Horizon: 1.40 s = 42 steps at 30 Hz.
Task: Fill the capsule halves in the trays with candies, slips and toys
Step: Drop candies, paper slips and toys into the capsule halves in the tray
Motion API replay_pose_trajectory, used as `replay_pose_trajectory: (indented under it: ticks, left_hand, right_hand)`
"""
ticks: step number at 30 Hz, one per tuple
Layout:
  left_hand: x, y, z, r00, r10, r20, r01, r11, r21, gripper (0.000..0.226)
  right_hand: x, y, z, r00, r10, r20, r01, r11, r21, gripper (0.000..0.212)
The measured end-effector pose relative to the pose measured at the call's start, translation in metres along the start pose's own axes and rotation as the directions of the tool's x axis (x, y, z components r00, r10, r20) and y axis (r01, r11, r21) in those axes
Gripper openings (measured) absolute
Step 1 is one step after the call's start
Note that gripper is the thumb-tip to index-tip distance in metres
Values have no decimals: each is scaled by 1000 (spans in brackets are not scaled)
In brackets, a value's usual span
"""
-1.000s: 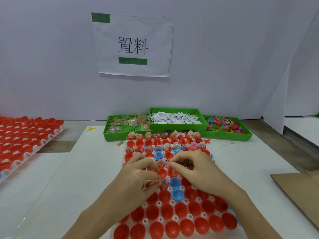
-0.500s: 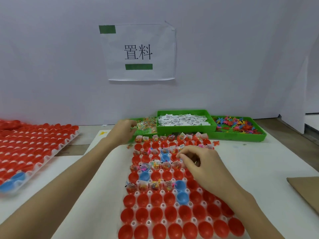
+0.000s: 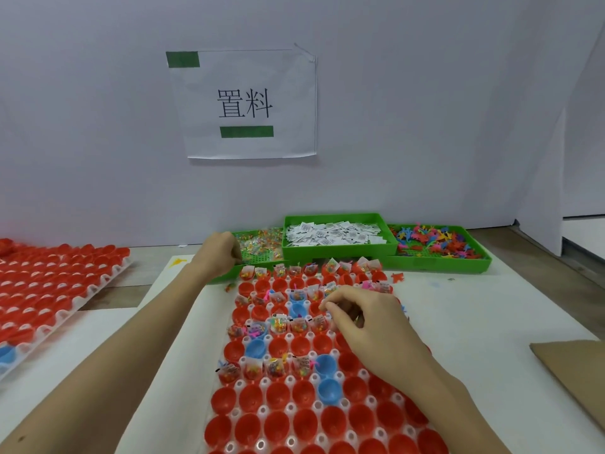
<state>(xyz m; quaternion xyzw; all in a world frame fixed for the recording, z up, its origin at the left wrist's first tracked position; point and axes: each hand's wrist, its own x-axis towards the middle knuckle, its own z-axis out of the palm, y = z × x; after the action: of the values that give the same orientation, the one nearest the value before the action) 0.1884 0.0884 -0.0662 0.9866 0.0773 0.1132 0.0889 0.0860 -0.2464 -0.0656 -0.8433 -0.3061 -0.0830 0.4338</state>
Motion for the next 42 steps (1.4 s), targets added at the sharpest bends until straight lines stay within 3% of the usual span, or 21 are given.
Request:
replay_pose_trajectory:
  ticks: [6,9,12,18,23,28,33,37,42]
  left_hand:
    - [-13,-9,-3,969,52,-240,-73,994,-78,9]
    - [-23,-10,-12,918,6,-398,-89,978,-190,11]
    - [-43,0,-22,880,-102,-463,-94,920,-381,17]
    - [-127,30,-26,919,-207,-337,-132,642,-756,25]
    - [-178,50,-23,943,-205,-264,-151,442,-884,27]
    - [-190,52,-21,958,-141,-250,-165,443,-881,23]
    - [-193,52,-19,942,-135,-307,-221,439,-871,22]
    - [-196,50,-19,933,-122,-339,-252,451,-856,20]
    - [-196,47,-19,933,-122,-339,-252,452,-856,19]
  right_hand:
    - [0,-1,-2,1000,8,-6,-8,1000,8,17]
    - [0,-2,-4,1000,12,-13,-12,1000,20,17]
    - [1,-1,-7,999,29,-17,-29,999,25,17]
    - [3,3,-13,997,50,-51,-49,998,24,16]
    - [6,9,-17,990,65,-123,-63,998,18,19]
    - [26,8,-11,984,47,-173,-60,996,-71,20]
    - [96,6,-6,997,18,-74,-38,957,-287,23]
    - [155,11,7,980,166,106,-106,897,-430,30]
    - [190,28,24,923,378,71,-289,803,-521,34]
